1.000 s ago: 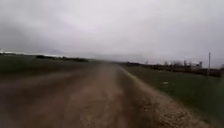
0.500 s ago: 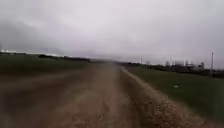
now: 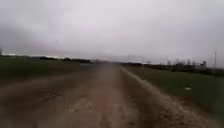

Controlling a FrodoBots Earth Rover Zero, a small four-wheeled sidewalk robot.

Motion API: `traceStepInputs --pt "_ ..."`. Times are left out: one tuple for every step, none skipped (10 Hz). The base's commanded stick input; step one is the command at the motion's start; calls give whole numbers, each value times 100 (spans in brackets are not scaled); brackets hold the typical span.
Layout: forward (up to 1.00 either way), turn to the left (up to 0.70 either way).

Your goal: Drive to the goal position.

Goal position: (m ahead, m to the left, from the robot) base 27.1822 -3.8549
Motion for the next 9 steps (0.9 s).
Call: traceStepInputs --pt "85 -1" --pt "85 -2" --pt "85 -2" --pt "85 -3" --pt "85 -34" --pt "85 -34" --pt "85 -34" --pt "85 -34" --pt "85 -34"
